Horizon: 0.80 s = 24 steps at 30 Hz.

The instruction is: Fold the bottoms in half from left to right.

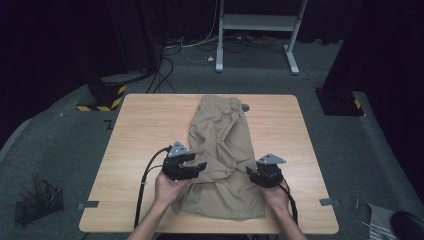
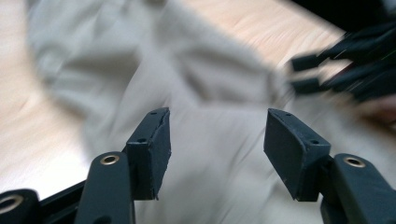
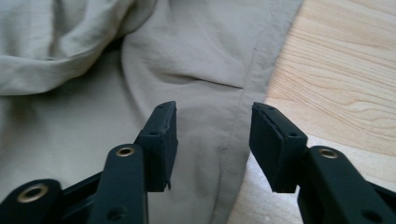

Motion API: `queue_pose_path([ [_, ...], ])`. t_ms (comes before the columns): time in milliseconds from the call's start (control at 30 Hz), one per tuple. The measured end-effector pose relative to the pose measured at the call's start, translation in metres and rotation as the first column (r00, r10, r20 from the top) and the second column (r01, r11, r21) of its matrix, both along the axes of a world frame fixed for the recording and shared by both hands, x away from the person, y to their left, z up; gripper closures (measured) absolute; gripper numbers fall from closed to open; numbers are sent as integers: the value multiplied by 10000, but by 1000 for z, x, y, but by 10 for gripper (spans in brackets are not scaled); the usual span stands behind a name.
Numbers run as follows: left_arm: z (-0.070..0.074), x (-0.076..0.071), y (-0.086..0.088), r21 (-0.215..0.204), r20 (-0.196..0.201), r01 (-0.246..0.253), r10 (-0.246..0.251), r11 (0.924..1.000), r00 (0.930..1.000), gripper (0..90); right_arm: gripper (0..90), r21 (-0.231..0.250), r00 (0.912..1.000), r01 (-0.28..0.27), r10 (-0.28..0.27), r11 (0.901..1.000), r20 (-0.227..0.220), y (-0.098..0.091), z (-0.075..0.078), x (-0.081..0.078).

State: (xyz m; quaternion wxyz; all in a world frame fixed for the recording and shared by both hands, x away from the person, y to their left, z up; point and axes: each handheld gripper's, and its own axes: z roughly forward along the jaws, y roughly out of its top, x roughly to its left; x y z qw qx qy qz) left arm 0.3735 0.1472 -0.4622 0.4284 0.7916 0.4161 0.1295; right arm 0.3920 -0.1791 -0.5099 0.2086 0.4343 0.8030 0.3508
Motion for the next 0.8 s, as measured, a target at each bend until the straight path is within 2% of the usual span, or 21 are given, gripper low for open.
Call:
queue_pose_path([
  [67, -13, -1, 4, -59, -322, -73, 71, 10000, 9995, 407, 534, 157, 9999, -8, 10, 9999, -115, 0, -1, -2],
  [100, -19, -1, 3, -43, -494, -61, 59, 10000, 9988, 409, 537, 69, 9998, -94, 96, 9999, -183, 1, -3, -2],
  [200, -35, -1, -2, 229, -663, -60, 75, 9997, 9978, 446, 548, -204, 9986, -252, 242, 9995, -464, 6, -8, -2],
  [300, -47, 6, -7, 798, -639, -125, 176, 9967, 9978, 523, 579, -223, 9989, -283, 274, 9994, -380, 10, -9, 1],
  [367, -53, 15, -8, 999, -658, -162, 228, 9949, 9976, 583, 605, -85, 9989, -394, 391, 9992, -267, 12, -11, 7],
  [400, -54, 19, -7, 1007, -480, -252, 302, 9946, 9984, 613, 610, -46, 9987, -465, 464, 9989, -194, 13, -12, 10],
  [500, -53, 33, 0, 931, -680, -469, 533, 9946, 9963, 734, 619, -41, 9988, -477, 476, 9989, -148, 18, -12, 25],
  [600, -46, 36, 5, 968, -484, -494, 542, 9941, 9974, 831, 619, -74, 9986, -455, 453, 9989, -262, 25, -11, 38],
  [667, -38, 27, 9, 563, -409, -324, 347, 9979, 9986, 847, 618, -112, 9987, -374, 370, 9992, -361, 27, -10, 42],
  [800, -15, 1, 13, 480, 32, 205, -207, 9986, 9998, 857, 608, -273, 9961, -469, 447, 9985, -755, 26, -6, 37],
])
